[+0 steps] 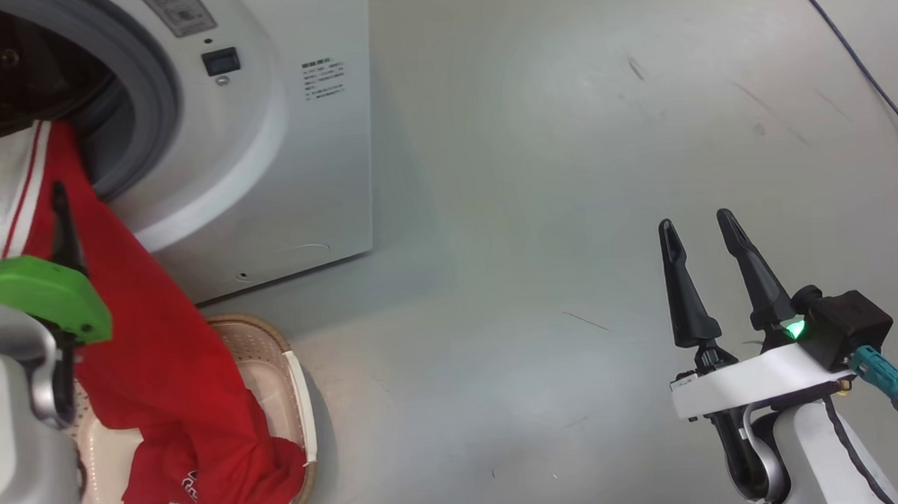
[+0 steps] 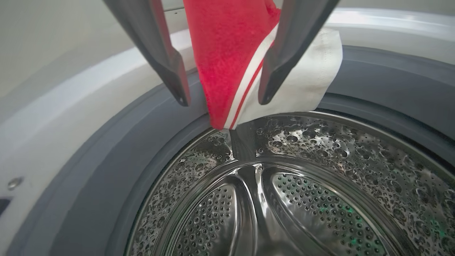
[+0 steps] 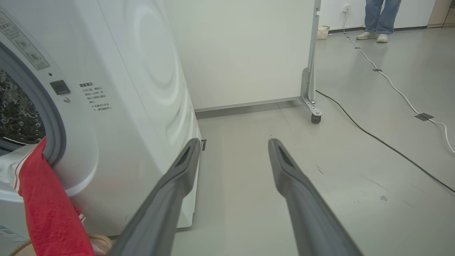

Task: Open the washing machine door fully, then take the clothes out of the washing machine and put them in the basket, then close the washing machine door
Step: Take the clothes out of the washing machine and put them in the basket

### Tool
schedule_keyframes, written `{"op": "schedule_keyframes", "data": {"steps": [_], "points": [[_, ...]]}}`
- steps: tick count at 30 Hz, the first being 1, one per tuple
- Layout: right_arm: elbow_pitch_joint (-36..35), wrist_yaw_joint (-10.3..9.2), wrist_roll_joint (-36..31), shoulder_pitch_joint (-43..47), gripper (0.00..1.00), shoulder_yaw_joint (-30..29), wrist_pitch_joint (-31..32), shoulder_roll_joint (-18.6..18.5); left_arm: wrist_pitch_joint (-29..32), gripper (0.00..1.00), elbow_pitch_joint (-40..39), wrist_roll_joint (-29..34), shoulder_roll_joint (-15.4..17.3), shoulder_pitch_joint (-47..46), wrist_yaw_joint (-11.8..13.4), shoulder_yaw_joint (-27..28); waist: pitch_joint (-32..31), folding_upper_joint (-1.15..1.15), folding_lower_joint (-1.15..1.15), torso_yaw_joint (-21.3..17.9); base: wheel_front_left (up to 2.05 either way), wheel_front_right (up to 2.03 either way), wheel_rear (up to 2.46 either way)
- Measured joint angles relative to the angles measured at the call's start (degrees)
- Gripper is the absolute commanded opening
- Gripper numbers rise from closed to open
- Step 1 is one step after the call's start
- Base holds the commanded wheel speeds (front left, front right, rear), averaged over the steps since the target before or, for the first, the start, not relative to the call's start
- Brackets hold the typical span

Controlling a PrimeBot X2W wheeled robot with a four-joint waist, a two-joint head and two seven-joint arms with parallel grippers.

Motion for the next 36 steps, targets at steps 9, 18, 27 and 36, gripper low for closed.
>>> {"op": "schedule_keyframes", "data": {"steps": [9,18,27,36], "points": [[-0.2,0.00,0.9,-1.1,1.00,1.4,0.0,0.1,8.2,1.00,5.2,-1.3,3.3,-5.8,1.5,2.9,2.8,0.00,0.00,-3.2,0.00,0.00,0.00],[0.0,0.00,1.5,-2.0,1.00,2.2,0.0,0.2,11.9,1.00,8.8,-1.7,5.2,-10.6,1.6,3.5,5.0,0.00,0.00,-6.1,0.00,0.00,0.00],[0.2,0.00,3.5,-2.3,1.00,3.6,0.0,0.3,13.6,1.00,12.3,-1.6,7.0,-12.4,2.7,3.7,5.6,0.00,0.00,-8.5,0.00,0.00,0.00],[0.3,-0.01,3.9,-2.3,1.00,4.3,0.0,0.3,13.9,1.00,14.8,-1.5,7.4,-14.9,3.8,3.8,5.7,0.00,0.00,-9.3,0.00,0.00,0.00]]}}
